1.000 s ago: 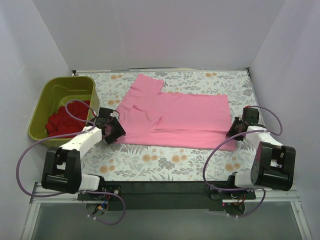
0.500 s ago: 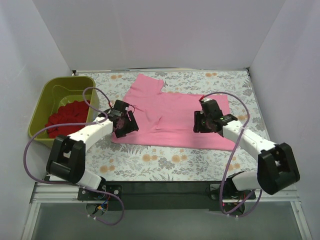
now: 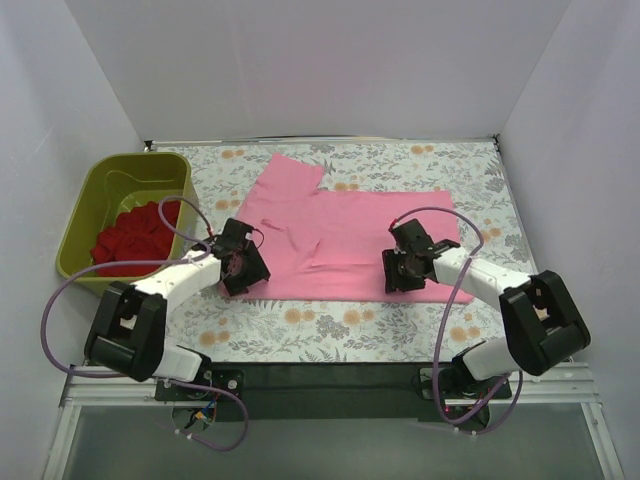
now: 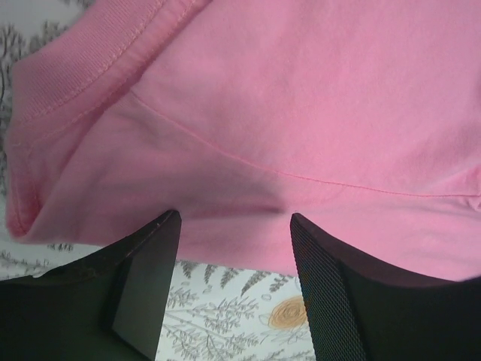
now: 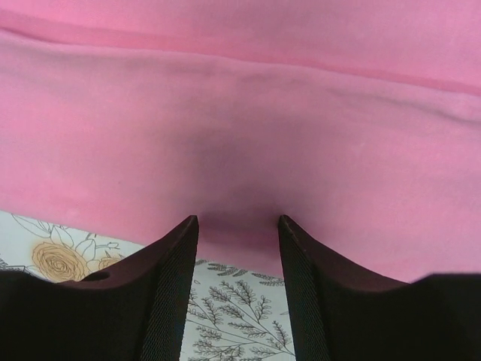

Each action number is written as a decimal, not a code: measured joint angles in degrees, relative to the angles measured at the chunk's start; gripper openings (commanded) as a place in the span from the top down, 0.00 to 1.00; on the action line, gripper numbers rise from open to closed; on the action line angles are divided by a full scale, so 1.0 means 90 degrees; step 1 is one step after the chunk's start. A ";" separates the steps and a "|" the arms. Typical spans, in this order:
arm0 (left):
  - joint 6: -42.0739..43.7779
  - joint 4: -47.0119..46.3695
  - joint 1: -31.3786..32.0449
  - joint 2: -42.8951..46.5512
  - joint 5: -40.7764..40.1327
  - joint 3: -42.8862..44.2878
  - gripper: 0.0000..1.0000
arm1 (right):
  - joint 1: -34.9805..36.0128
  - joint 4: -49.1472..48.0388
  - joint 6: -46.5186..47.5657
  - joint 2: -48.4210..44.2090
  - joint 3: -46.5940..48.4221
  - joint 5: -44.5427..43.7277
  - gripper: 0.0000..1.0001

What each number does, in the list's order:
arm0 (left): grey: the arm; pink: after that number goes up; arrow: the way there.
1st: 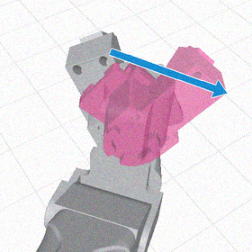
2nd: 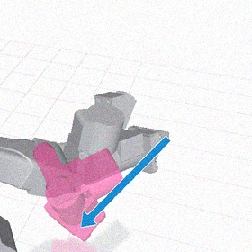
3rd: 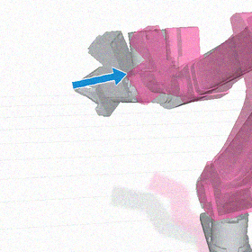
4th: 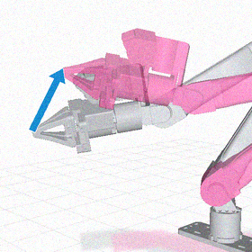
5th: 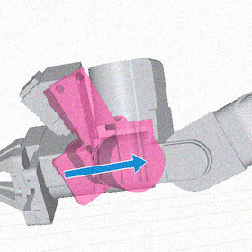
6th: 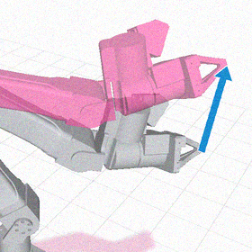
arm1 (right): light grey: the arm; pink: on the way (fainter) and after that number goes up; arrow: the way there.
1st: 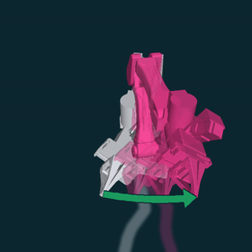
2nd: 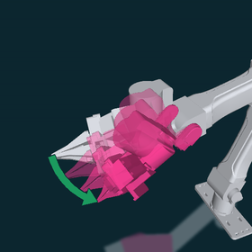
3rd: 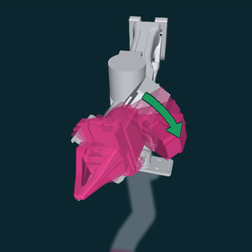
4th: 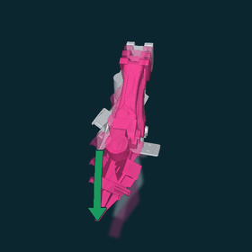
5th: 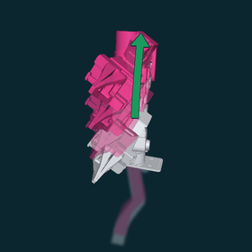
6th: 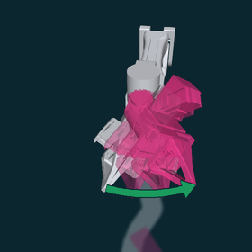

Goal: Fold and stack the t-shirts
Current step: Fold the tshirt

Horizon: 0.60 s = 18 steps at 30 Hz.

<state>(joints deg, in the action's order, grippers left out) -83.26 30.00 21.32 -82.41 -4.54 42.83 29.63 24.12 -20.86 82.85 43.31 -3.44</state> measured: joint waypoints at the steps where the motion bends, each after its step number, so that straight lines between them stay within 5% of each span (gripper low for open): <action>1: -0.0075 0.0056 0.0000 0.0158 0.0036 -0.0131 0.43 | 0.0000 0.0000 -0.0002 -0.0095 -0.0090 0.0036 0.53; 5: -0.0376 0.0527 0.0046 0.0899 0.0250 -0.0619 0.43 | 0.0002 -0.0032 -0.0117 -0.0872 -0.0736 0.0369 0.43; 11: -0.0658 0.1552 0.0163 0.1702 0.0398 -0.0721 0.37 | 0.0002 0.0651 -0.0311 -0.1775 -0.1110 0.0719 0.41; 18: -0.0146 0.1795 0.0155 0.1273 -0.0058 0.0923 0.33 | -0.0476 0.1348 0.0180 -0.1532 0.0554 0.0493 0.49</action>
<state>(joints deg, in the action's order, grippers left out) -84.58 46.15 22.72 -70.96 -5.06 51.13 25.34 36.25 -19.25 69.06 48.29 0.99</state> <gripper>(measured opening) 0.667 0.528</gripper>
